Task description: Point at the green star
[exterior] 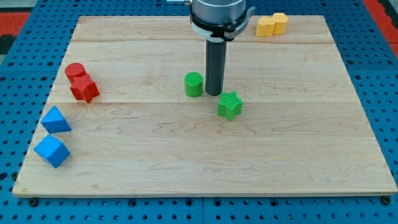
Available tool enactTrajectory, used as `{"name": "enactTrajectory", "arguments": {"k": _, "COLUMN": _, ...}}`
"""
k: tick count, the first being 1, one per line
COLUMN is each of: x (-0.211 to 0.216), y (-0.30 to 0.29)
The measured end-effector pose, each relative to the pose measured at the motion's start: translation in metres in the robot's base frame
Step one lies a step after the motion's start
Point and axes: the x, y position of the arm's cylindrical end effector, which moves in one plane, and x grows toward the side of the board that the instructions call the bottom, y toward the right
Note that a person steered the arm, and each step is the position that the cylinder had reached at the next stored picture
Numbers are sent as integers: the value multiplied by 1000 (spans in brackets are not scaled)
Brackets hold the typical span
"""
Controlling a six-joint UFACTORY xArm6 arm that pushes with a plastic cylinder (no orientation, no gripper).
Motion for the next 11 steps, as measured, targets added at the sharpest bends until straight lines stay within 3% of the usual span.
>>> {"name": "enactTrajectory", "arguments": {"k": 2, "x": -46, "y": 14}}
{"name": "enactTrajectory", "arguments": {"k": 4, "x": -48, "y": 15}}
{"name": "enactTrajectory", "arguments": {"k": 6, "x": -6, "y": 34}}
{"name": "enactTrajectory", "arguments": {"k": 7, "x": 18, "y": 110}}
{"name": "enactTrajectory", "arguments": {"k": 8, "x": 78, "y": 130}}
{"name": "enactTrajectory", "arguments": {"k": 9, "x": 106, "y": 71}}
{"name": "enactTrajectory", "arguments": {"k": 11, "x": 46, "y": 68}}
